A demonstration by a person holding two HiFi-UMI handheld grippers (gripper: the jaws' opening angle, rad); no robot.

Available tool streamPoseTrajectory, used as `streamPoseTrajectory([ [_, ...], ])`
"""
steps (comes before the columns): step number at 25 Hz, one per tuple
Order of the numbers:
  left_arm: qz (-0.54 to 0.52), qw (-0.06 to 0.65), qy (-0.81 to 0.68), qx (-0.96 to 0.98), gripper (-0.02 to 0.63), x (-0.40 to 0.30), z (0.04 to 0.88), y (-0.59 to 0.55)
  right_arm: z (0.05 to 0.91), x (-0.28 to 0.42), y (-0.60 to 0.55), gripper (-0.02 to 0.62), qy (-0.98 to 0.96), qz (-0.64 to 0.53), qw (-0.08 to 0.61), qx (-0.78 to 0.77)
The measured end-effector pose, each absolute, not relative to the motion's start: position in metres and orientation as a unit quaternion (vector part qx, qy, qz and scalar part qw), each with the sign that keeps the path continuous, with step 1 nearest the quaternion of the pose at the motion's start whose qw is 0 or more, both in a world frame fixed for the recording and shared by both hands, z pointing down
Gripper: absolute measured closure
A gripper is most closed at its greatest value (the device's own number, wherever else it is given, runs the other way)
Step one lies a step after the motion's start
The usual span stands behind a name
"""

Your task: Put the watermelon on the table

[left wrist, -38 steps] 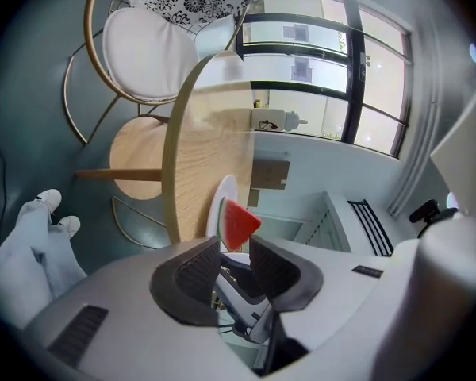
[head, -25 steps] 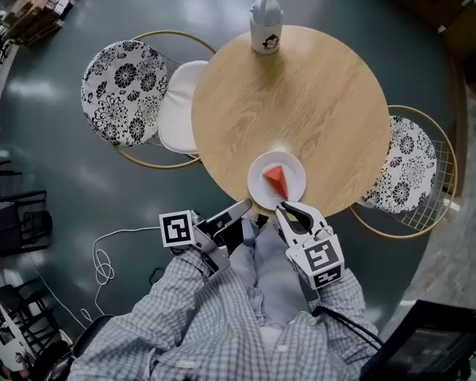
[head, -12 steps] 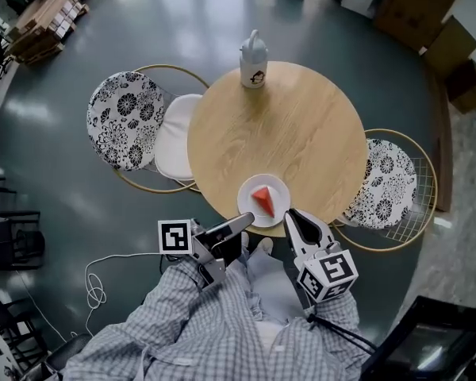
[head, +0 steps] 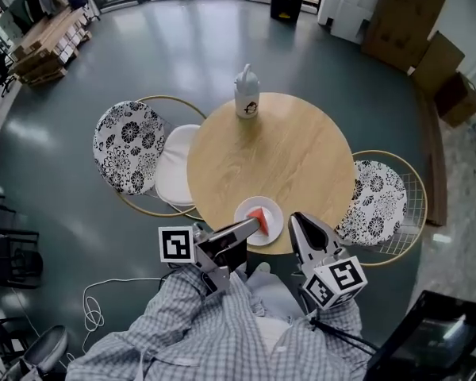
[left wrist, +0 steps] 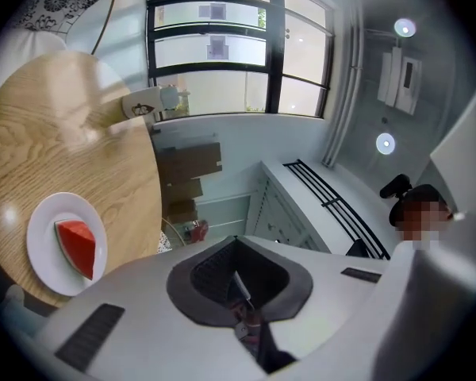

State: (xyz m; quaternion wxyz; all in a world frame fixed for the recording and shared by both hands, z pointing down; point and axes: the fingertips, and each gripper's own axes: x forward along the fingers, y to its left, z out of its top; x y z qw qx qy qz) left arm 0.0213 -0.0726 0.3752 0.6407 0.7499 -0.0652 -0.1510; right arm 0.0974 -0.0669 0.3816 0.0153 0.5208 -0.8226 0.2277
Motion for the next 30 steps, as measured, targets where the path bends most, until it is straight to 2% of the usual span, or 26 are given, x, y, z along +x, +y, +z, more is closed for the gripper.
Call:
streamPoseTrajectory([
  [6, -0.177, 0.626, -0.044, 0.758, 0.598, 0.026, 0.352, -0.075, 0.359, 0.105, -0.072, 0.571, -0.827, 0.207, -0.028, 0.522],
  [18, -0.168, 0.618, -0.033, 0.768, 0.6, 0.031, 0.344, -0.075, 0.342, 0.113, -0.072, 0.578, -0.824, 0.202, -0.071, 0.525],
  [30, -0.153, 0.614, -0.03, 0.774, 0.6, 0.032, 0.348, -0.074, 0.349, 0.111, -0.071, 0.586, -0.838, 0.194, -0.045, 0.509],
])
